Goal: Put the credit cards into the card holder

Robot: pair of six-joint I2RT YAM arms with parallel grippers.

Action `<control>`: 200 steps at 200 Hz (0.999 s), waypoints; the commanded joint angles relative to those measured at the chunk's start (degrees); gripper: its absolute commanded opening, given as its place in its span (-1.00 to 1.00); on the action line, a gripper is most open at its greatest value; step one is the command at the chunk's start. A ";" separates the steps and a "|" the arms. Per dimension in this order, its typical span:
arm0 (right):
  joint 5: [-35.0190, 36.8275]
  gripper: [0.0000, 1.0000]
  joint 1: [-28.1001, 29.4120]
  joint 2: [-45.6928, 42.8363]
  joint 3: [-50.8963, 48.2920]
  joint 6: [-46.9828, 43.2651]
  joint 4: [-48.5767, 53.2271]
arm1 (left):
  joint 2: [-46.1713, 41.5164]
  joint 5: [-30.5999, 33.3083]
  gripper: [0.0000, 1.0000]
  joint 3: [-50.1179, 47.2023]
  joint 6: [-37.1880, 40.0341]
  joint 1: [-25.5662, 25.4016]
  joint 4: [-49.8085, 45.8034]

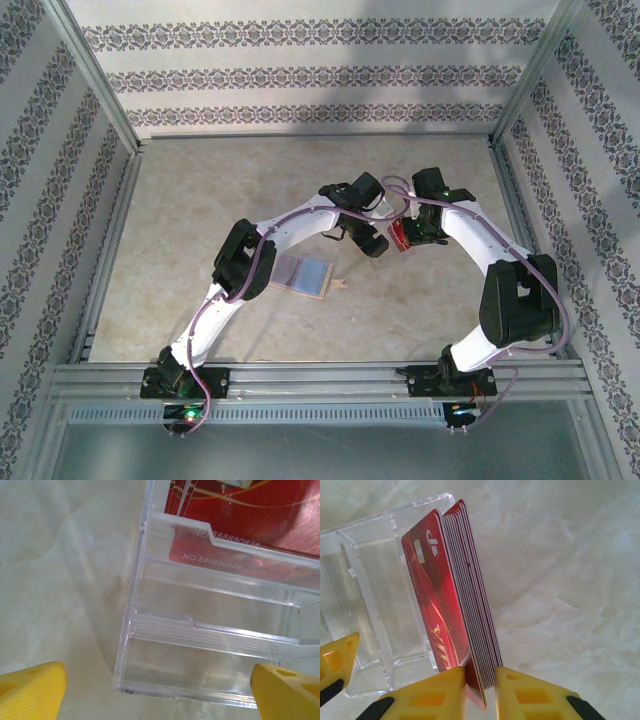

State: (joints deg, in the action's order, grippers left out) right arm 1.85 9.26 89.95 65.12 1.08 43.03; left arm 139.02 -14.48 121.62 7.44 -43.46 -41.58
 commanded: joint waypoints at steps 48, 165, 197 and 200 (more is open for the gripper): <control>1.94 -0.65 0.91 -1.53 -0.17 -0.82 0.40 | 1.77 3.85 0.89 -2.65 2.78 -1.54 -5.77; -0.52 -0.87 2.23 -1.79 -0.26 -1.52 0.32 | 2.50 4.10 0.89 -2.00 2.56 -1.45 -5.89; -1.92 -0.90 2.41 -2.41 -0.31 -1.87 -0.08 | 2.57 3.44 0.89 -2.10 2.68 -1.45 -5.97; -2.17 -0.91 2.51 -2.47 -0.36 -1.87 -0.19 | 2.65 3.53 0.89 -2.02 2.74 -1.45 -6.00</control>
State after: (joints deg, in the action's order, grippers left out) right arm 0.34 11.42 89.06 65.12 -0.05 43.05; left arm 139.02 -14.33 121.62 7.49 -43.51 -41.58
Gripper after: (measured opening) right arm 0.054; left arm 0.944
